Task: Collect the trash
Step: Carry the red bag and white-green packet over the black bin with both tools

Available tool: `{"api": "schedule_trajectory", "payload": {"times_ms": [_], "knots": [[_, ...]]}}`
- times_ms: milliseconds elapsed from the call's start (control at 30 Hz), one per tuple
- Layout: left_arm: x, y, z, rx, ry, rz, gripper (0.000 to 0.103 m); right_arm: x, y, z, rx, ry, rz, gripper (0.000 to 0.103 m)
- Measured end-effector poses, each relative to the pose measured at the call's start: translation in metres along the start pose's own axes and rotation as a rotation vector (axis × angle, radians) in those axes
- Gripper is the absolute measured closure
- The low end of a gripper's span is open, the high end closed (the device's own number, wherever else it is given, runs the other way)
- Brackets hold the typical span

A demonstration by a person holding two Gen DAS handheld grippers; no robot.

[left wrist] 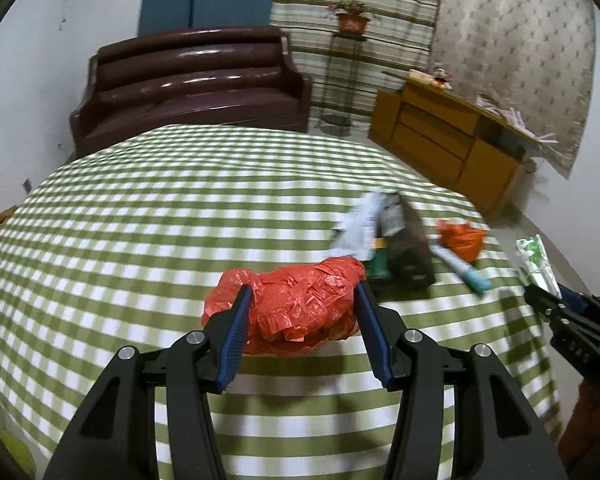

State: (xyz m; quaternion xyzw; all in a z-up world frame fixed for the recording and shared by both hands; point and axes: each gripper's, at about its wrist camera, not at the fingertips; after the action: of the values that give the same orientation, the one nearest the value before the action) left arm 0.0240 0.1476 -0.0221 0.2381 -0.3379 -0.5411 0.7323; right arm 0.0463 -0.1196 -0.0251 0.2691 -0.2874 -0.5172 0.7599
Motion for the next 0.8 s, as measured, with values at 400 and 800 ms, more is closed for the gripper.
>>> {"api": "schedule_trajectory", "payload": {"times_ms": [400, 800], "knots": [[0.105, -0.005, -0.016, -0.016, -0.151, -0.128, 0.052, 0.08, -0.023, 0.005, 0.001, -0.101, -0.095, 0.071], [0.188, -0.016, -0.046, -0.046, -0.223, -0.224, 0.052, 0.13, -0.034, -0.004, 0.004, -0.119, -0.178, 0.071]]}}
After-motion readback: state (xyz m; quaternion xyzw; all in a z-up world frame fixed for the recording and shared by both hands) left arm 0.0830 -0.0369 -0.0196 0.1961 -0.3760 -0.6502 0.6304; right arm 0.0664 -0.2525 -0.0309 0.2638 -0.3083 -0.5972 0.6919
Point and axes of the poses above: each gripper's, at about its wrist camera, not at the fingertips, and z roughly against the way its jaws point, x to its right, y to its top, and after that the axes turned 10 degrees about z, right-handed
